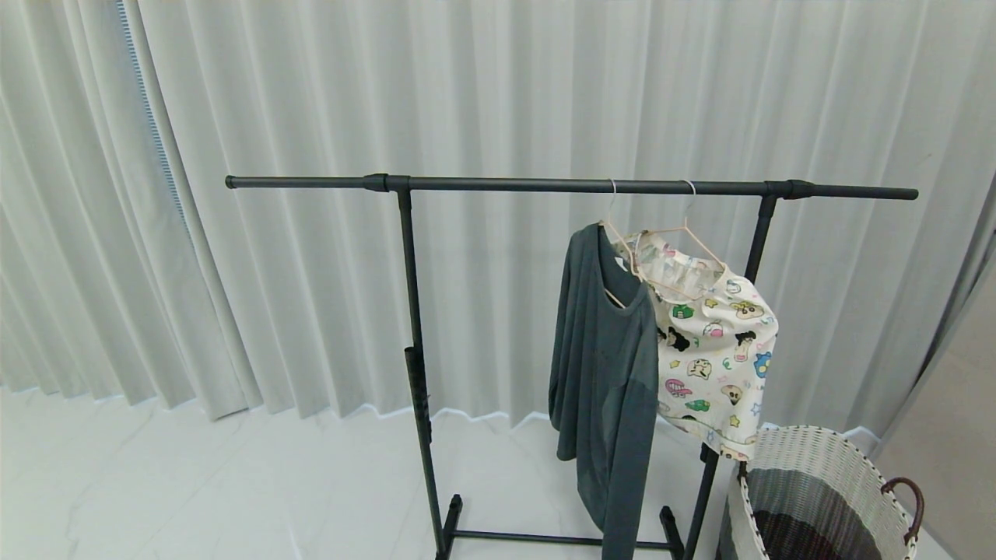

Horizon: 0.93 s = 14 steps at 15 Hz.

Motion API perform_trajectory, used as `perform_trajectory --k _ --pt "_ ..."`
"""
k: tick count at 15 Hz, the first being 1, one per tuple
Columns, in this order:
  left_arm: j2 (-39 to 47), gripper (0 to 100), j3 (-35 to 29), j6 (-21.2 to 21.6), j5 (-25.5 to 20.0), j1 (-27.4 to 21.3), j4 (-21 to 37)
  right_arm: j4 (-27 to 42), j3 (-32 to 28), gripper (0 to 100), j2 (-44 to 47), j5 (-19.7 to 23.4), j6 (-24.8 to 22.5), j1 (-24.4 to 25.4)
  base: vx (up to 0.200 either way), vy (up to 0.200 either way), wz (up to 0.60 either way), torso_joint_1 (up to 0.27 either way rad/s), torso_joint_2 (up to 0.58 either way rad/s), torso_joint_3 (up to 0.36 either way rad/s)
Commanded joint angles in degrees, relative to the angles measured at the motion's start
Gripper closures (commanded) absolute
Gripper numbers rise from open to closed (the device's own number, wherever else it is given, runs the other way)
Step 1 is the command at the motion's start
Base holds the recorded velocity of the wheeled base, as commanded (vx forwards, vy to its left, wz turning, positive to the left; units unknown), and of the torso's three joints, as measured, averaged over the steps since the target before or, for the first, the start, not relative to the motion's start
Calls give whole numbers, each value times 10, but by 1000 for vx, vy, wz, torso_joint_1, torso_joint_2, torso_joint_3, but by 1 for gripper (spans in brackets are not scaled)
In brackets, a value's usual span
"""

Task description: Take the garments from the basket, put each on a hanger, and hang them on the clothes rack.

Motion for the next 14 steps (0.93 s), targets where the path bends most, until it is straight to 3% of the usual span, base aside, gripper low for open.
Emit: perform_trajectory --k 1,14 --pt "0 0 0 0 0 0 0 0 0 0 0 0 0 0 0 0 0 0 0 0" --pt "0 0 0 0 0 0 0 0 0 0 0 1 -5 0 0 0 0 0 0 0"
